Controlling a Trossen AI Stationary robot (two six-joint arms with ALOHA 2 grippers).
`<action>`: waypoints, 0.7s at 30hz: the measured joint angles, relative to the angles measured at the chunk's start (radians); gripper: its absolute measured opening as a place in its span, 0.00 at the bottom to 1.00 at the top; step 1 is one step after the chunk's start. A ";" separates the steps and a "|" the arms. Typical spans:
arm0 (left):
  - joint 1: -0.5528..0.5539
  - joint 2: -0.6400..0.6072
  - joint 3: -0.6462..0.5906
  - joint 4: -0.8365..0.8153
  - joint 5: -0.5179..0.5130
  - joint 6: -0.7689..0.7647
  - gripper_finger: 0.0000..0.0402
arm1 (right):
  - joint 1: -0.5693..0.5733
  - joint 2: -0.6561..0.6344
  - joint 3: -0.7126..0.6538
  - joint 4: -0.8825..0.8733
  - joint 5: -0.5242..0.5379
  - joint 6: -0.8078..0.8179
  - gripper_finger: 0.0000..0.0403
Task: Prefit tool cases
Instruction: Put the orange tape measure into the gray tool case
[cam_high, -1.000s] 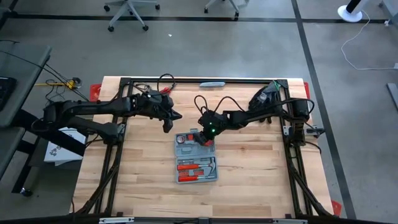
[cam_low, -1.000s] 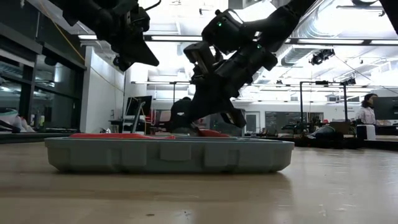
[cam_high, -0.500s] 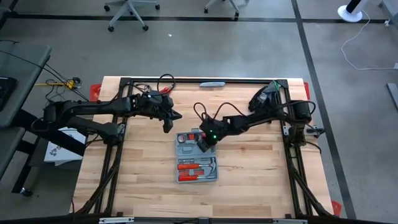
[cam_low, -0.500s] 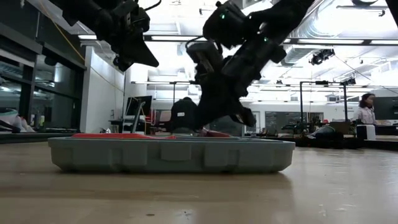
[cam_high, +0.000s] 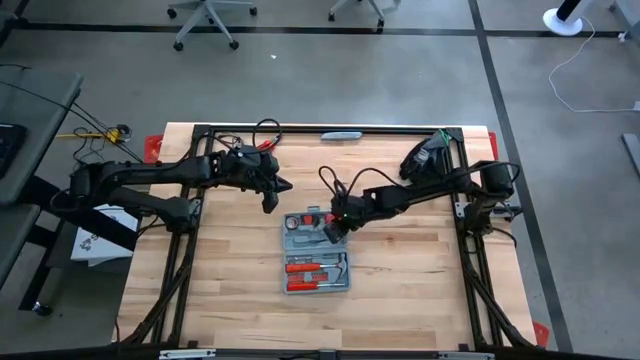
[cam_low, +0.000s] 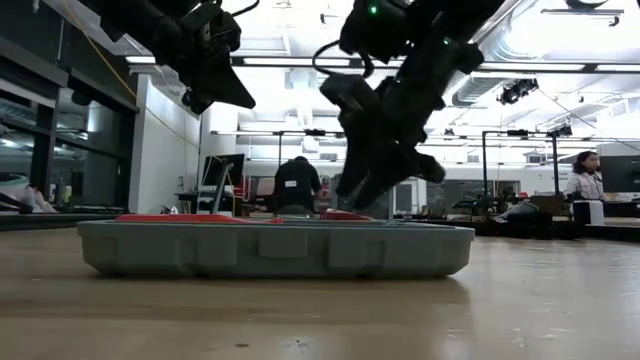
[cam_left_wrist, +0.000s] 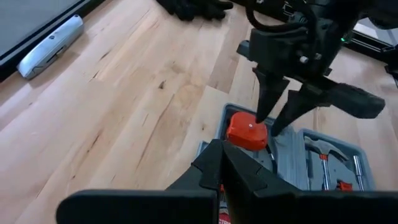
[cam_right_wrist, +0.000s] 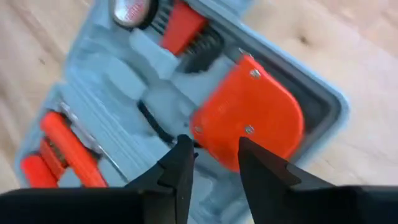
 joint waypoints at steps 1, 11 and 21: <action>0.000 0.000 0.000 0.000 0.000 0.000 0.00 | 0.000 0.000 0.000 0.025 0.003 -0.009 0.29; -0.001 0.000 0.000 -0.001 0.000 -0.017 0.00 | -0.040 0.027 0.000 0.145 -0.018 -0.010 0.03; -0.001 0.000 0.000 -0.006 -0.004 -0.018 0.00 | -0.058 0.059 -0.007 0.033 -0.048 -0.007 0.00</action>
